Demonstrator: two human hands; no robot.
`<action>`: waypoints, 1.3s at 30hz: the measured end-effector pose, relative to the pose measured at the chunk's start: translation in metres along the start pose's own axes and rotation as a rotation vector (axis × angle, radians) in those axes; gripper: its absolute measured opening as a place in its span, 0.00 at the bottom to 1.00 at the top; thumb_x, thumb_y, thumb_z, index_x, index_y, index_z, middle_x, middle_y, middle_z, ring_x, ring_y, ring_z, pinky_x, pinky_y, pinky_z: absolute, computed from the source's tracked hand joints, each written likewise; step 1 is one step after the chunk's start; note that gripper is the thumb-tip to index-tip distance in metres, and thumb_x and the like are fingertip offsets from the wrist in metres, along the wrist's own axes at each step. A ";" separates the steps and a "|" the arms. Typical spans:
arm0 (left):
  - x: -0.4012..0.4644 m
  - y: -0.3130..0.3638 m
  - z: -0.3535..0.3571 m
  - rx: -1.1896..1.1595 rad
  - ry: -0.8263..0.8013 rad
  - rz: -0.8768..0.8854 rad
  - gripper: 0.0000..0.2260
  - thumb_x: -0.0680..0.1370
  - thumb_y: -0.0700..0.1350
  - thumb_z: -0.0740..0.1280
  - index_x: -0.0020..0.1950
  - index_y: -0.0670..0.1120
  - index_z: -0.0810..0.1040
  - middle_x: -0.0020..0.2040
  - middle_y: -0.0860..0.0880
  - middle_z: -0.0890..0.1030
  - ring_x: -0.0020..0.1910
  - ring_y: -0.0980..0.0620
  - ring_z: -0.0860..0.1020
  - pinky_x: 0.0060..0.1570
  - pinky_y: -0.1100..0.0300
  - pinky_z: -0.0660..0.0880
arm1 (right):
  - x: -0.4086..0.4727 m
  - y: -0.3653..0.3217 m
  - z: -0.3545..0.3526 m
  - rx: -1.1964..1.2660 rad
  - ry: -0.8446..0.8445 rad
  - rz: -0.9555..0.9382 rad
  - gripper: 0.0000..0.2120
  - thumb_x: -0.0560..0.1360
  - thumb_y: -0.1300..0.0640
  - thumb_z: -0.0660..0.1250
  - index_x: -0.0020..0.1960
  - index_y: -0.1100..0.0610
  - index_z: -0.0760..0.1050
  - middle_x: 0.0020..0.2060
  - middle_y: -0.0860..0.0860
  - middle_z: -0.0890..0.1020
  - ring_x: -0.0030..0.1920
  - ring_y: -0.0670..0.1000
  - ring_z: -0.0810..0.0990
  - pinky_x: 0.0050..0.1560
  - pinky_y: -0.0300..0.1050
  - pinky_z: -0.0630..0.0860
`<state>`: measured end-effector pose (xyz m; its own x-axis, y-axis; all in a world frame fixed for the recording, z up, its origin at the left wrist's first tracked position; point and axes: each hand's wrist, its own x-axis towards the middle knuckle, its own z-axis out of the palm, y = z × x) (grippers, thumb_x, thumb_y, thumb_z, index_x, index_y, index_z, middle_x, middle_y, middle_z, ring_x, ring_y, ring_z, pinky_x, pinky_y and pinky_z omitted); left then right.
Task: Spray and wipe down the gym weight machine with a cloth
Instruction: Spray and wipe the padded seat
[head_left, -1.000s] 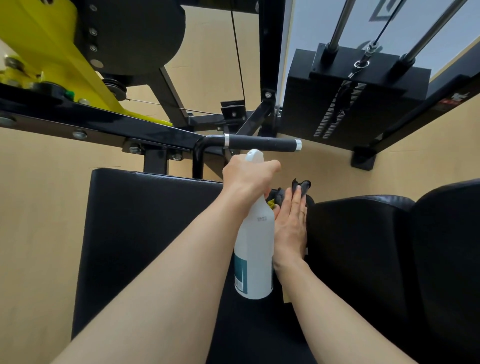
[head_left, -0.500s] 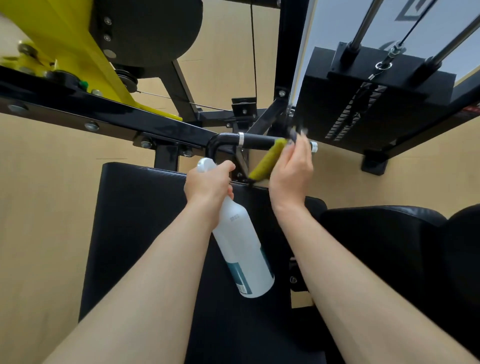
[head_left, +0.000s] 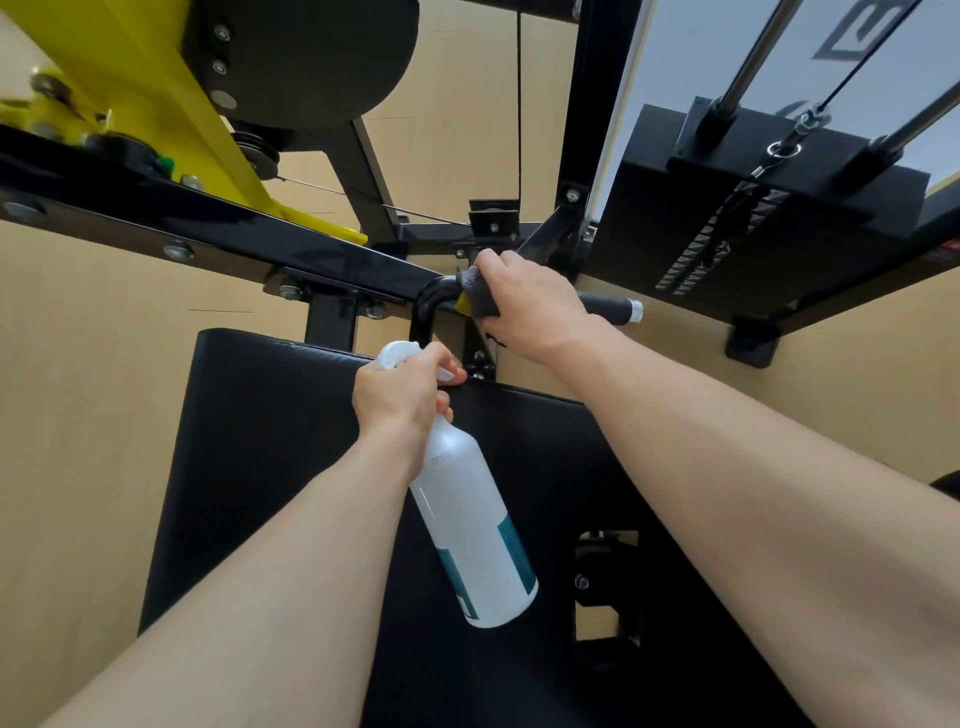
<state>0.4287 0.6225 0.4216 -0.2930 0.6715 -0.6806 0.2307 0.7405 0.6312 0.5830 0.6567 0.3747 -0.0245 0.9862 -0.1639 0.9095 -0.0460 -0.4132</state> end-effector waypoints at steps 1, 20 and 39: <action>0.001 0.000 0.000 -0.003 0.001 -0.002 0.06 0.73 0.43 0.73 0.47 0.42 0.83 0.42 0.45 0.89 0.25 0.56 0.72 0.38 0.55 0.79 | 0.001 -0.001 0.002 -0.013 0.016 0.014 0.25 0.75 0.56 0.71 0.68 0.55 0.66 0.56 0.54 0.78 0.53 0.56 0.79 0.46 0.50 0.76; 0.007 -0.004 0.000 0.006 -0.017 0.000 0.09 0.75 0.43 0.71 0.50 0.39 0.85 0.41 0.47 0.89 0.24 0.57 0.72 0.32 0.59 0.77 | -0.011 0.047 -0.011 0.226 -0.202 0.164 0.20 0.75 0.57 0.70 0.63 0.49 0.67 0.50 0.48 0.78 0.50 0.52 0.79 0.50 0.52 0.80; 0.008 -0.005 0.002 0.005 -0.018 0.012 0.07 0.75 0.42 0.71 0.49 0.40 0.85 0.40 0.47 0.89 0.22 0.58 0.72 0.32 0.59 0.78 | -0.037 0.070 0.005 -0.033 0.025 0.434 0.24 0.71 0.63 0.73 0.61 0.54 0.67 0.51 0.55 0.78 0.50 0.55 0.72 0.47 0.50 0.74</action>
<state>0.4270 0.6244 0.4127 -0.2733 0.6810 -0.6793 0.2388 0.7322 0.6379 0.6453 0.6162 0.3471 0.3724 0.8801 -0.2945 0.8461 -0.4523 -0.2820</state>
